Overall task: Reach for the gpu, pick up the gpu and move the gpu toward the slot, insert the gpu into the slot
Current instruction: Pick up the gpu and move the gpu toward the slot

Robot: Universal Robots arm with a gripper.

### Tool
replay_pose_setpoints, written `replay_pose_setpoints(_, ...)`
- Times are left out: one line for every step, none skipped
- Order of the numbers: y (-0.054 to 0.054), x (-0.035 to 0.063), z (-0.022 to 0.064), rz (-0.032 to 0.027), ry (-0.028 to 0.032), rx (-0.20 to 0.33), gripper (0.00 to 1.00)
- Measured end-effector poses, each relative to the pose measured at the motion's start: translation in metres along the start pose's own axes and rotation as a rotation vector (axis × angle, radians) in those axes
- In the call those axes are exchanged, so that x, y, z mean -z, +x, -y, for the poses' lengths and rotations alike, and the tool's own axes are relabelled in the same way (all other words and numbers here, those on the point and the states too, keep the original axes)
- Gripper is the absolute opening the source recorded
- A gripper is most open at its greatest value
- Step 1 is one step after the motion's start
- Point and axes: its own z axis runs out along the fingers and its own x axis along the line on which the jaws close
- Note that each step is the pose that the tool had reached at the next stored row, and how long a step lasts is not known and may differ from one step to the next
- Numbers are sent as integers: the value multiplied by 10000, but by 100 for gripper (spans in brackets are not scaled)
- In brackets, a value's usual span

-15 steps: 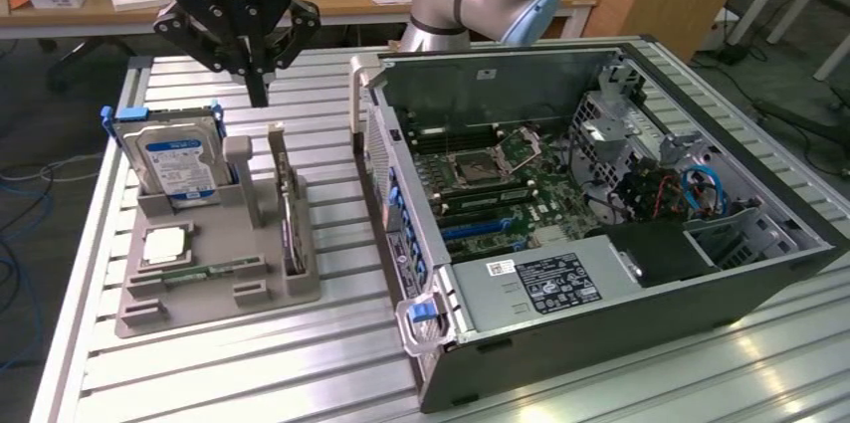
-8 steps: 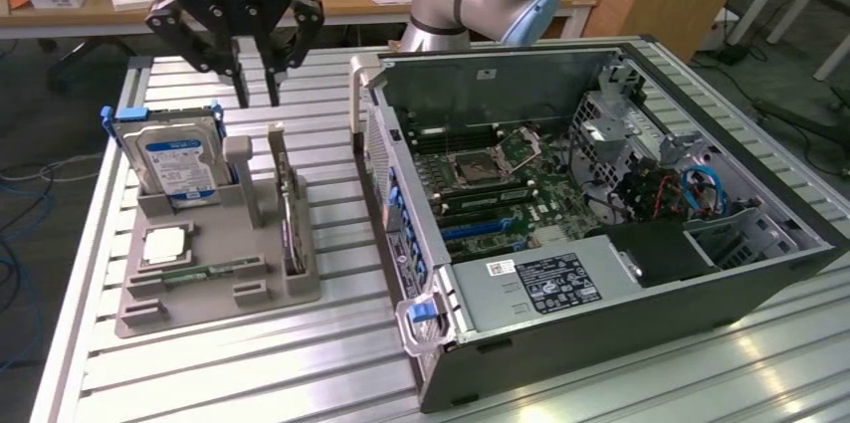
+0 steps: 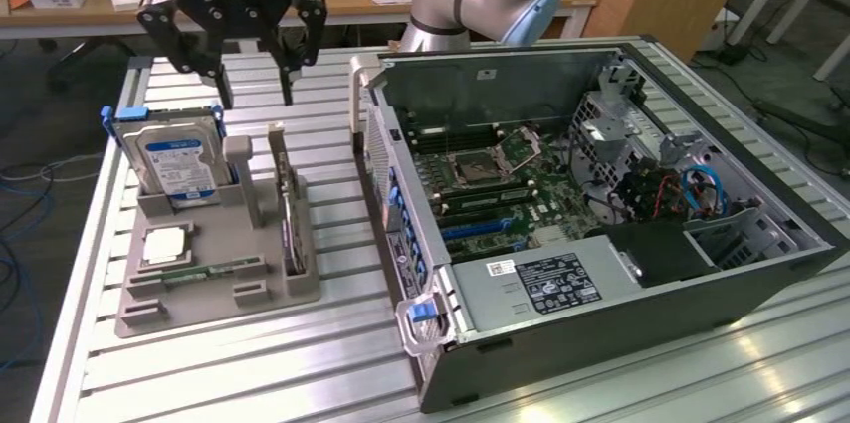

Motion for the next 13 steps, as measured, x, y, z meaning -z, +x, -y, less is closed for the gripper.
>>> replay_pose_setpoints(0, -16, 2, -18, -2, 115, 59)
replay_pose_setpoints(0, -34, 5, -34, -4, 196, 59)
replay_pose_setpoints(0, -51, 13, -39, -4, 228, 59)
replay_pose_setpoints(0, -68, 24, -42, -3, 246, 59)
replay_pose_setpoints(0, -86, 36, -42, -5, 258, 59)
replay_pose_setpoints(0, -104, 50, -43, -5, 268, 59)
replay_pose_setpoints(0, -121, 65, -44, -5, 271, 59)
replay_pose_setpoints(-1, -139, 83, -44, -4, 274, 59)
replay_pose_setpoints(-1, -156, 105, -44, -4, 278, 59)
replay_pose_setpoints(-2, -174, 134, -48, -5, 284, 59)
replay_pose_setpoints(-3, -190, 168, -52, -4, 285, 59)
replay_pose_setpoints(-4, -207, 198, -54, -4, 285, 59)
replay_pose_setpoints(-5, -224, 227, -54, -5, 285, 59)
